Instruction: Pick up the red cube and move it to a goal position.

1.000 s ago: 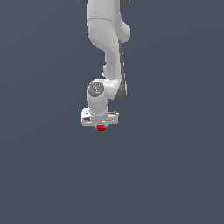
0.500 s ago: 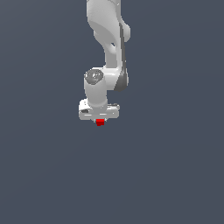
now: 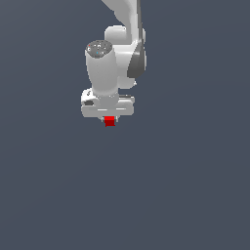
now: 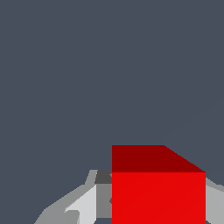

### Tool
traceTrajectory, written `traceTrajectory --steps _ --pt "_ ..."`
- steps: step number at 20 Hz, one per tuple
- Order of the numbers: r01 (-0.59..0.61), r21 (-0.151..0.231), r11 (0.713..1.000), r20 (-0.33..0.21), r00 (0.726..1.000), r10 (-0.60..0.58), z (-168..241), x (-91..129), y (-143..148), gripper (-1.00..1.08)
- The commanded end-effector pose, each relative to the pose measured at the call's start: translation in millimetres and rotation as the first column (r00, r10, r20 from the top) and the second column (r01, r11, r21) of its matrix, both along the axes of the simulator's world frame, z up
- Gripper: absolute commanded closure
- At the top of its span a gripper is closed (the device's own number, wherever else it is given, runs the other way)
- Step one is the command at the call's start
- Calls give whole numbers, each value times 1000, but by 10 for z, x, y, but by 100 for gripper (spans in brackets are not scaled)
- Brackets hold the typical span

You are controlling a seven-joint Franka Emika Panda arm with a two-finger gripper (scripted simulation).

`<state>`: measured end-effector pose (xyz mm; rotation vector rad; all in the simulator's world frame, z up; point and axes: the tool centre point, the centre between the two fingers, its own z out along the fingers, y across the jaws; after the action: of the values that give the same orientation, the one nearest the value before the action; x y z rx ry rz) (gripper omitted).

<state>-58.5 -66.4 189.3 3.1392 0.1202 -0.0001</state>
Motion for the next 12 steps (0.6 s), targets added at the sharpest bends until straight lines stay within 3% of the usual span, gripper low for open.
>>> traceTrajectory --steps 1,12 --pt "0 0 1000 0 1000 0 293 -20 -3 108" --pt "0 0 1000 0 1000 0 1464 -63 -18 108"
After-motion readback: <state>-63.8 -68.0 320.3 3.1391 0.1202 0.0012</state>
